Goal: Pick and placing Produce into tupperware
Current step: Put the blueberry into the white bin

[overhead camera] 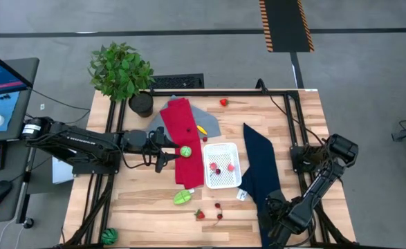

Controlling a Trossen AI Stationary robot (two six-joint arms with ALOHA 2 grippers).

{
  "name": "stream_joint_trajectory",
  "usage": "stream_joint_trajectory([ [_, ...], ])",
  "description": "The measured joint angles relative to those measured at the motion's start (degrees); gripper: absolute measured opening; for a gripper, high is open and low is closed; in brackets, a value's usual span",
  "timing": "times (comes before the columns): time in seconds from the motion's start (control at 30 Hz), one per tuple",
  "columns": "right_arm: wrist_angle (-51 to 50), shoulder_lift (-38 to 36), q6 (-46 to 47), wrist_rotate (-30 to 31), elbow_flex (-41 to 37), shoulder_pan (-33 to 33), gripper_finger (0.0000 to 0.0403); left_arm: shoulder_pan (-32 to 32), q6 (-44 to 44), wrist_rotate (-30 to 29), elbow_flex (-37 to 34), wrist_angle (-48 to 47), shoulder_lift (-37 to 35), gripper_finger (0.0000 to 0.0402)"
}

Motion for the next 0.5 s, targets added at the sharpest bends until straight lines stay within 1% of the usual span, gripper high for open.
stream_joint_trajectory([
  [0.43, 0.3, 0.0, 0.6, 0.0, 0.0, -0.3, 0.0147, 0.0, 0.0, 0.0, 0.0, 0.0, 0.0, 0.0196],
  [0.5, 1.6, 0.0, 0.8, -0.1, -0.9, -0.2, 0.0147, 0.0, 0.0, 0.0, 0.0, 0.0, 0.0, 0.0196],
])
